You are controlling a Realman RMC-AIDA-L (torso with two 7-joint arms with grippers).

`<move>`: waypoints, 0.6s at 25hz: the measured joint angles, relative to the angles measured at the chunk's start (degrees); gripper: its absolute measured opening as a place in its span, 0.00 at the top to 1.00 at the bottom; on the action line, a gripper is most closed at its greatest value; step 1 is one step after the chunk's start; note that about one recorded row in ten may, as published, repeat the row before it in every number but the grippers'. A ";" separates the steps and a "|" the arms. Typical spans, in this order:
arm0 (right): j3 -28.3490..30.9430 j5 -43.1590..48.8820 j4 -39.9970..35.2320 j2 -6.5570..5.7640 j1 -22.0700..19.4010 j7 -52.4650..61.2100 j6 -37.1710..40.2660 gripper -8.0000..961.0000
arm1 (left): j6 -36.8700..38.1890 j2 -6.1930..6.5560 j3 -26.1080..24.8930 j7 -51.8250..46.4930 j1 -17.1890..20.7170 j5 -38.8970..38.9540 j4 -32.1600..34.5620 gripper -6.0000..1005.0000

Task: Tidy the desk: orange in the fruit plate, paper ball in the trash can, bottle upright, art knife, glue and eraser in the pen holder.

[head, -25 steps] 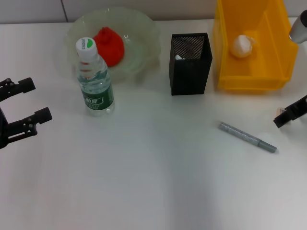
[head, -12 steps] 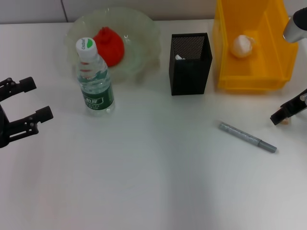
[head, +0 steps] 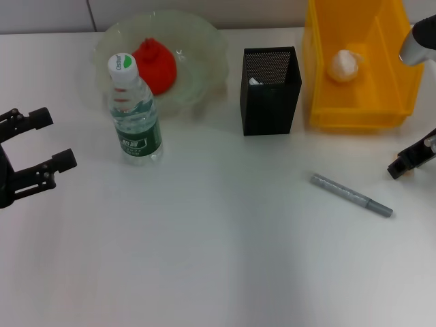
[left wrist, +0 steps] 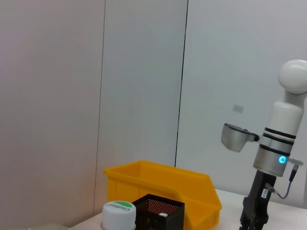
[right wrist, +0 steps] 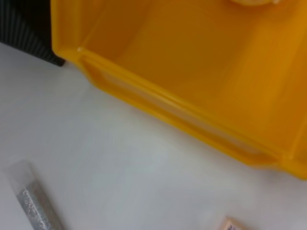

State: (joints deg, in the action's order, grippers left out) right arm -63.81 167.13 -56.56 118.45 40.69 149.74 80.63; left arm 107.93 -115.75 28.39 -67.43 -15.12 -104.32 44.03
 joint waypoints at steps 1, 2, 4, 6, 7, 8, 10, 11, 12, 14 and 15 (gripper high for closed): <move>0.00 0.00 0.11 0.00 0.03 -0.10 -0.02 0.42 | 0.00 0.00 0.00 -0.02 0.00 0.00 0.00 0.20; 0.00 0.00 0.15 0.00 0.04 -0.19 -0.04 0.44 | 0.00 0.00 0.00 -0.06 0.00 0.00 0.00 0.20; 0.00 -0.01 -0.22 0.00 0.00 -0.24 -0.05 0.48 | 0.01 0.00 0.00 -0.11 0.01 0.00 0.00 0.20; 0.01 -0.06 -1.63 0.00 -0.31 -0.27 0.38 0.53 | 0.04 0.00 0.00 -0.15 0.00 0.00 0.00 0.20; 0.02 -0.18 -3.78 0.02 -0.71 -0.33 1.69 0.55 | 0.13 0.00 0.00 -0.21 0.01 0.00 0.00 0.20; 0.02 -0.18 -3.78 0.02 -0.71 -0.33 1.69 0.58 | 0.13 0.00 0.00 -0.21 0.01 0.00 0.00 0.20; -0.02 -0.34 -7.04 0.23 -1.19 -0.48 4.11 0.63 | 0.15 0.00 0.00 -0.24 0.06 0.00 -0.18 0.20; -0.13 -0.51 -8.80 0.35 -1.44 -0.54 5.43 0.66 | 0.15 0.00 0.00 -0.24 0.06 0.00 -0.23 0.20; -0.34 -0.85 -10.22 0.43 -1.61 -0.65 6.90 0.69 | 0.14 0.00 0.00 -0.23 0.06 0.00 -0.28 0.20; -0.77 -2.45 -13.40 0.52 -1.91 -1.21 10.32 0.74 | 0.12 -0.01 0.00 -0.10 0.07 0.00 -0.33 0.20; -0.85 -4.29 -14.74 0.52 -1.95 -1.75 12.39 0.74 | 0.11 -0.03 0.00 -0.01 0.11 0.00 -0.36 0.20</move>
State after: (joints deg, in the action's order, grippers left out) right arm -64.65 162.84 -71.31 118.97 38.74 147.99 93.01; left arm 108.04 -115.78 28.39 -67.45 -15.01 -104.32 43.68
